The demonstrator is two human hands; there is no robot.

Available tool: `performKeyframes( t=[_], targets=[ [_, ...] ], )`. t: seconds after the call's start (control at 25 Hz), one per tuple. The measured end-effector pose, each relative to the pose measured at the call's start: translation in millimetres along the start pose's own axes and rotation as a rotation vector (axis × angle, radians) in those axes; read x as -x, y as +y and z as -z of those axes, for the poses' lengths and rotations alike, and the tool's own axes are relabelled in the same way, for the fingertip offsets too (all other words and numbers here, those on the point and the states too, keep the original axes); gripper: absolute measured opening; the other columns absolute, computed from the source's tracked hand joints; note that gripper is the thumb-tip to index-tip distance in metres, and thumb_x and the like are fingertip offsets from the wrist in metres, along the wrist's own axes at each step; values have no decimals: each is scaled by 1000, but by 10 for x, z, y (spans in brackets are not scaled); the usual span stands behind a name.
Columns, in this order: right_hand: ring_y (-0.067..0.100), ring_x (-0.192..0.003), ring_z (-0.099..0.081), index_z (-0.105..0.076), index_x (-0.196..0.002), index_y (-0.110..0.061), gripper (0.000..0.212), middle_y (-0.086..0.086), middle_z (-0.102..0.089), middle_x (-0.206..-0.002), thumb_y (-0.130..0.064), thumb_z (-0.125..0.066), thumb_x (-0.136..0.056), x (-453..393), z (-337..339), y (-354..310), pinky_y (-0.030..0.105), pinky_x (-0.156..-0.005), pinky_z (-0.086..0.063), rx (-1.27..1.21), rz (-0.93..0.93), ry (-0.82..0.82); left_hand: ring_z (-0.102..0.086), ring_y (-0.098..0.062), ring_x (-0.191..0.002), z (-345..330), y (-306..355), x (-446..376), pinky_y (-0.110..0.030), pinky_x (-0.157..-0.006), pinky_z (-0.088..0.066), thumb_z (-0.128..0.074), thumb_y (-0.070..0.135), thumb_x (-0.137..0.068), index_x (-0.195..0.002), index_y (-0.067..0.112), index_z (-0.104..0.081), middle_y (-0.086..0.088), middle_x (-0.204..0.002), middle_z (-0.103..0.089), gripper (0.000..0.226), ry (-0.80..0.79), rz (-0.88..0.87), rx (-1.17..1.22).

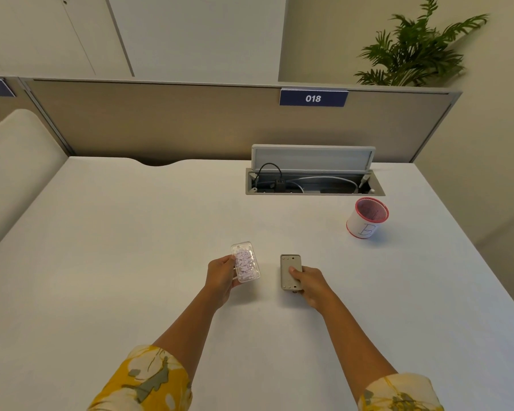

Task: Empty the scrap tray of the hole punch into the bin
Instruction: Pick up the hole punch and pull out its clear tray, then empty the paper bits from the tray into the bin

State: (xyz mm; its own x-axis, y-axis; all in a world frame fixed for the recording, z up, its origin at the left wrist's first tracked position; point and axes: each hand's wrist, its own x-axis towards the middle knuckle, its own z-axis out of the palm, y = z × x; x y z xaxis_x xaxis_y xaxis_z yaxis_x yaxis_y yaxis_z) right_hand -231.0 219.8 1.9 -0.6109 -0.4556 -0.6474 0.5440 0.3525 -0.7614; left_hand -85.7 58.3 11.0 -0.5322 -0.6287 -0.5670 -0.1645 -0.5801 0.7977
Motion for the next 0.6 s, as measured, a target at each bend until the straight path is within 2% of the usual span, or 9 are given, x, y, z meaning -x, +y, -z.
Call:
performKeyframes(
  t=[0.12,0.32,0.4,0.52,0.6],
  targets=[
    [29,-89,-67,-65,-120,0,34,16,-70,-103,-14,-68,-89,-53,19,33,37,-71,-58,104,53,93,-71,-30,-81,-9,5,-2,-38,-62,-61,-41,7,-104,-107,0,-66,-17,-96,-72,26,-5,-2,-2],
    [11,-69,-67,-76,-104,-8,27,0,-73,-79,-22,-77,-80,-82,6,72,17,-52,-49,237,156,254,-70,-29,-81,-42,21,-12,-38,-62,-61,-42,7,-104,-107,0,-67,-14,-93,-72,26,2,-2,-12],
    [9,-68,-65,-75,-105,-9,31,1,-74,-84,-23,-80,-78,-65,8,93,14,-49,-45,248,171,309,-71,-28,-80,-66,28,-19,-36,-61,-61,-42,7,-104,-108,0,-67,-14,-93,-72,26,-7,-4,-16],
    [17,-78,-64,-73,-109,-7,37,9,-75,-104,-24,-80,-77,-66,27,94,20,-59,-48,322,181,348,-71,-28,-80,-138,33,-39,-34,-58,-61,-42,7,-104,-110,-4,-68,-15,-93,-73,28,-26,-16,-41],
    [18,-87,-63,-72,-110,-8,38,8,-73,-111,-26,-80,-77,-84,49,50,25,-74,-50,367,172,356,-71,-30,-85,-201,28,-68,-38,-65,-62,-42,8,-104,-111,-5,-68,-18,-98,-73,30,-38,-26,-76]
  ],
)
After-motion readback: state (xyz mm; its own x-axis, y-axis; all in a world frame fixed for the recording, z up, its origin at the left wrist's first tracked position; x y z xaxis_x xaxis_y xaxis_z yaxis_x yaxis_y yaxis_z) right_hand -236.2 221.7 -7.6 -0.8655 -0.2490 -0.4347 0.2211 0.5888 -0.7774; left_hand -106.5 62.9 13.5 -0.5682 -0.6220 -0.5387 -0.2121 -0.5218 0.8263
